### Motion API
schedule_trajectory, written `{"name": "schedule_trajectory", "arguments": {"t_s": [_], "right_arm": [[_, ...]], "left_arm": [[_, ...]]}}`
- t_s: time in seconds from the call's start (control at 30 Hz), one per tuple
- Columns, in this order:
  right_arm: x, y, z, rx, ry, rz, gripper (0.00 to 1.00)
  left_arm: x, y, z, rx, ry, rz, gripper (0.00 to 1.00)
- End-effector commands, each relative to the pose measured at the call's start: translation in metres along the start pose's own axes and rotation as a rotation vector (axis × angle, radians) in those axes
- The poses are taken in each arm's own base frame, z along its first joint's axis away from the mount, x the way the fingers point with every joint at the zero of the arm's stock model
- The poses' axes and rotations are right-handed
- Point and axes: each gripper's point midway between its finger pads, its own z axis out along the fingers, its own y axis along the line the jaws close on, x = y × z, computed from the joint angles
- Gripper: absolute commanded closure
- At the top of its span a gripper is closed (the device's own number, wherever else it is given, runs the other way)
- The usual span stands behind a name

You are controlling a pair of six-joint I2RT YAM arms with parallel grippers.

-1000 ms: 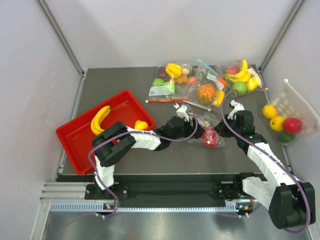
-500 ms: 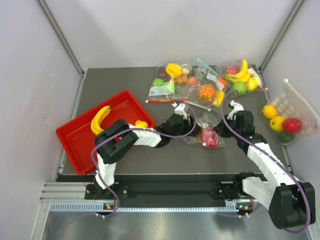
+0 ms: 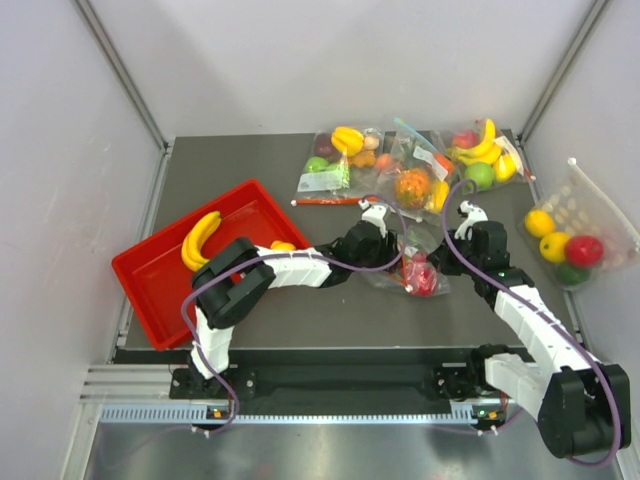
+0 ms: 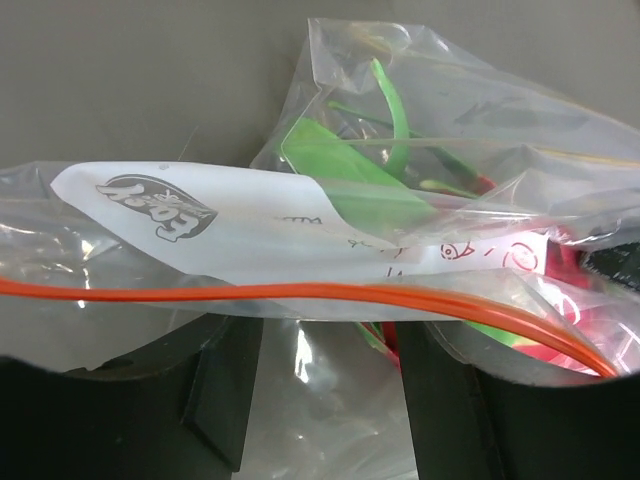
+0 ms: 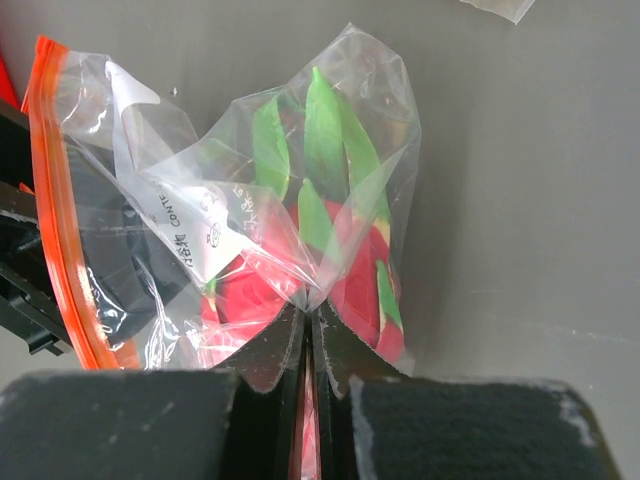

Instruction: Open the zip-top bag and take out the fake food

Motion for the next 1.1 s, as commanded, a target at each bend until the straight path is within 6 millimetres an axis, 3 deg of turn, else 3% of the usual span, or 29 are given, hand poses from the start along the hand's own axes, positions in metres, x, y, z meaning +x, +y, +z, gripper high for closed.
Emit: {"name": "schedule_trajectory", "arguments": {"t_s": [0.0, 0.63, 0.83, 1.0, 1.07], "right_arm": [[0.034, -0.009, -0.002, 0.020, 0.113, 0.010, 1.00], [0.036, -0.003, -0.003, -0.008, 0.107, 0.012, 1.00], [0.036, -0.003, -0.004, -0.009, 0.104, 0.012, 1.00], [0.035, -0.002, -0.004, -0.013, 0.099, 0.011, 1.00], [0.035, -0.003, -0.004, -0.009, 0.100, 0.012, 1.00]], "left_arm": [[0.002, -0.007, -0.004, -0.008, 0.028, 0.060, 0.41], [0.016, -0.035, 0.016, 0.068, 0.090, 0.041, 0.46], [0.021, -0.052, 0.015, 0.132, 0.110, 0.012, 0.61], [0.016, -0.066, 0.009, 0.198, 0.095, -0.027, 0.71], [0.014, -0.071, 0.006, 0.221, 0.089, -0.041, 0.79]]}}
